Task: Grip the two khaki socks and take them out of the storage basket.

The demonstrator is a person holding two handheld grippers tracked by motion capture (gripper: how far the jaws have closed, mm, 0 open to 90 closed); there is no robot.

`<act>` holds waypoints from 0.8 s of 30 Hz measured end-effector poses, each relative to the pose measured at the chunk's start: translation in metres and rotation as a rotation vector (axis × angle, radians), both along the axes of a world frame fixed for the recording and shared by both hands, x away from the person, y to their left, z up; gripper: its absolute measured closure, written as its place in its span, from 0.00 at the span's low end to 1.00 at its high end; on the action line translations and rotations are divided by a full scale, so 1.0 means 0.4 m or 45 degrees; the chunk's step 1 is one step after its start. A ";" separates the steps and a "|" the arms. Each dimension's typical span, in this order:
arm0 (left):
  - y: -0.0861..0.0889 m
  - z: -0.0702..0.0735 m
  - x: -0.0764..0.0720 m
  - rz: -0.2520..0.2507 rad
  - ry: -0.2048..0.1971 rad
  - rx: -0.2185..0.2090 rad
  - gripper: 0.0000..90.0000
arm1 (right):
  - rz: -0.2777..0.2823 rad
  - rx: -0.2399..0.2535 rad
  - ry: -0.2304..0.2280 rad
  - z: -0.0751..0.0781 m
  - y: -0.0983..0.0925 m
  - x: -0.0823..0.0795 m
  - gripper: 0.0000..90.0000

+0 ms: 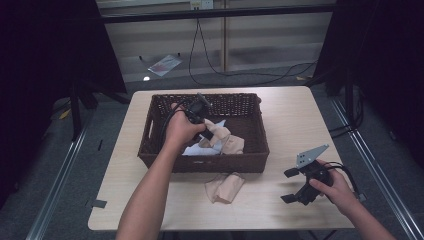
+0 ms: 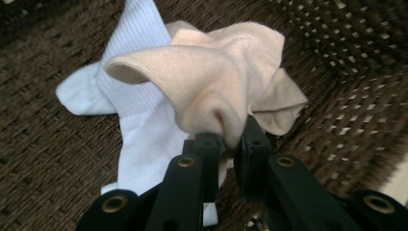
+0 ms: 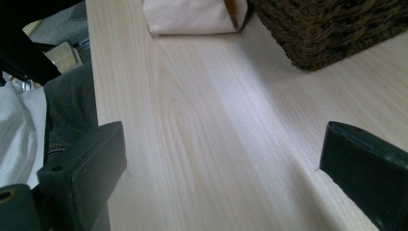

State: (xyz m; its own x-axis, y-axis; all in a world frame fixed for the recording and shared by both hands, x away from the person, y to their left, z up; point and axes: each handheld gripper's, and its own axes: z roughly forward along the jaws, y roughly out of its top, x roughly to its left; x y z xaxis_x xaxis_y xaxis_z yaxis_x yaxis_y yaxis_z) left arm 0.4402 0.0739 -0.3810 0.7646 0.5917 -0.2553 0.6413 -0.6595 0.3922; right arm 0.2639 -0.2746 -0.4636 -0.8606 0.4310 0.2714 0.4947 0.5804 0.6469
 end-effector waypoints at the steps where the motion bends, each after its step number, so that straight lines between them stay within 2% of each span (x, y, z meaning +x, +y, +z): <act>1: 0.000 0.010 -0.002 -0.003 0.000 0.005 0.91 | -0.001 0.001 0.000 0.000 0.000 0.000 0.02; 10: 0.013 0.081 -0.024 -0.024 0.004 0.016 0.91 | 0.000 0.000 0.003 0.000 0.001 -0.001 0.02; 17: 0.018 0.118 -0.047 -0.062 -0.009 0.006 0.91 | 0.001 0.000 0.004 -0.002 0.002 0.000 0.02; 24: 0.026 0.148 -0.073 -0.118 0.004 0.016 0.91 | -0.001 0.000 0.005 -0.001 0.002 -0.001 0.02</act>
State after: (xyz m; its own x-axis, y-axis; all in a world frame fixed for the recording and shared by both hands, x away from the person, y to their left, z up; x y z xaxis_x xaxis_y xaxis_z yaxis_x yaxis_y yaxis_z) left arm 0.4109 0.0844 -0.3217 0.8153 0.5217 -0.2511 0.5787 -0.7207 0.3816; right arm 0.2636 -0.2739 -0.4640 -0.8592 0.4315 0.2749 0.4977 0.5802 0.6447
